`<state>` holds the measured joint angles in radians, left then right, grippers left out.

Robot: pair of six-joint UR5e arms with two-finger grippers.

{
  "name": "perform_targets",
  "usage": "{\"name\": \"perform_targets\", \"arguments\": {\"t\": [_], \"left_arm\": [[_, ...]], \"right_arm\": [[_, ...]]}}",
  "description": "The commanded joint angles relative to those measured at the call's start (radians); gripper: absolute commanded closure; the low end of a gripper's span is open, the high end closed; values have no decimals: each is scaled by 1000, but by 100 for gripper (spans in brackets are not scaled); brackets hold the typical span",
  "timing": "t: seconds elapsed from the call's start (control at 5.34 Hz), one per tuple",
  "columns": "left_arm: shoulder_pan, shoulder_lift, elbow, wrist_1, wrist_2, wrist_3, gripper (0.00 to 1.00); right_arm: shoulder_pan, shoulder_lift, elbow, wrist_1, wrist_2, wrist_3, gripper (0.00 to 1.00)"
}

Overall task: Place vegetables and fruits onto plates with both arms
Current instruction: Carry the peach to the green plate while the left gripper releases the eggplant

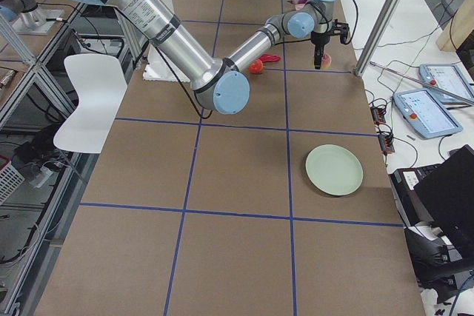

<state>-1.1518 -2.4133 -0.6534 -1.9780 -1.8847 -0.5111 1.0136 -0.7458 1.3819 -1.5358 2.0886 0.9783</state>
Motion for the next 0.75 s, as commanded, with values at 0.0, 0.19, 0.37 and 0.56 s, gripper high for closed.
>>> {"name": "perform_targets", "arguments": {"t": [0.0, 0.19, 0.37, 0.56], "left_arm": [[-18, -27, -8, 7, -72, -7, 0], [-28, -32, -52, 36, -129, -9, 0], [-25, -41, -172, 145, -195, -26, 0], [-2, -62, -284, 248, -261, -128, 0]], "right_arm": [[89, -67, -24, -1, -5, -219, 100], [124, -96, -52, 8, -19, -340, 100], [153, -118, -85, 19, -41, -449, 100], [157, -124, -166, 130, -64, -467, 100]]}}
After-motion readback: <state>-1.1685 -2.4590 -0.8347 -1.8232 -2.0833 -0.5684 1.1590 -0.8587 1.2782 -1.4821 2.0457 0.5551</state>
